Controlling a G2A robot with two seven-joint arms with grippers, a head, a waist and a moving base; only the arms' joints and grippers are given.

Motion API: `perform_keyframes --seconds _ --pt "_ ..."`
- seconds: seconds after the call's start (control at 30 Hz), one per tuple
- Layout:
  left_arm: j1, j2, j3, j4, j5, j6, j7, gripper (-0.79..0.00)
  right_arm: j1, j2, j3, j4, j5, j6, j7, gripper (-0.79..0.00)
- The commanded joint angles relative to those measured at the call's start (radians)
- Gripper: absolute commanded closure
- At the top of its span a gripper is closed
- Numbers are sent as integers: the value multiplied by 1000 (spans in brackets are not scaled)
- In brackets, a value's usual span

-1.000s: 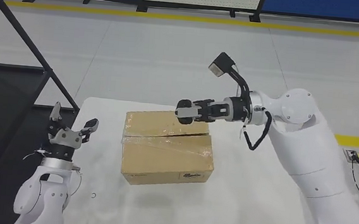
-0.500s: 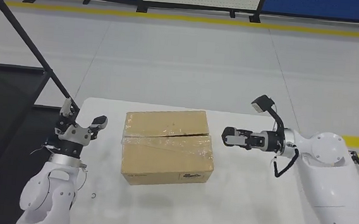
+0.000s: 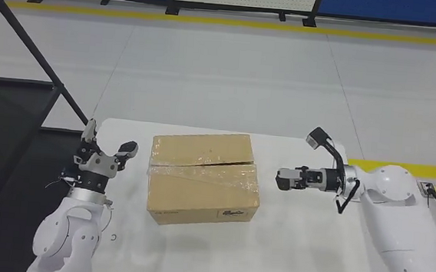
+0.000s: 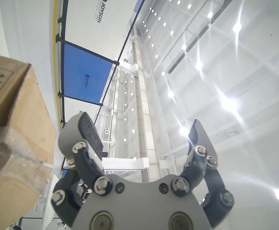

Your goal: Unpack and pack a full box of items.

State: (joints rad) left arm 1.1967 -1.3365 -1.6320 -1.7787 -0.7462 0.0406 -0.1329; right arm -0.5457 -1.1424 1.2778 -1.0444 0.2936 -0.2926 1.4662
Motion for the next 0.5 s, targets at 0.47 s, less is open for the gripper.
perform_keyframes --seconds 0.47 --pt "-3 3 3 3 17 0 2 -785 63 -30 -122 183 111 25 40 -613"
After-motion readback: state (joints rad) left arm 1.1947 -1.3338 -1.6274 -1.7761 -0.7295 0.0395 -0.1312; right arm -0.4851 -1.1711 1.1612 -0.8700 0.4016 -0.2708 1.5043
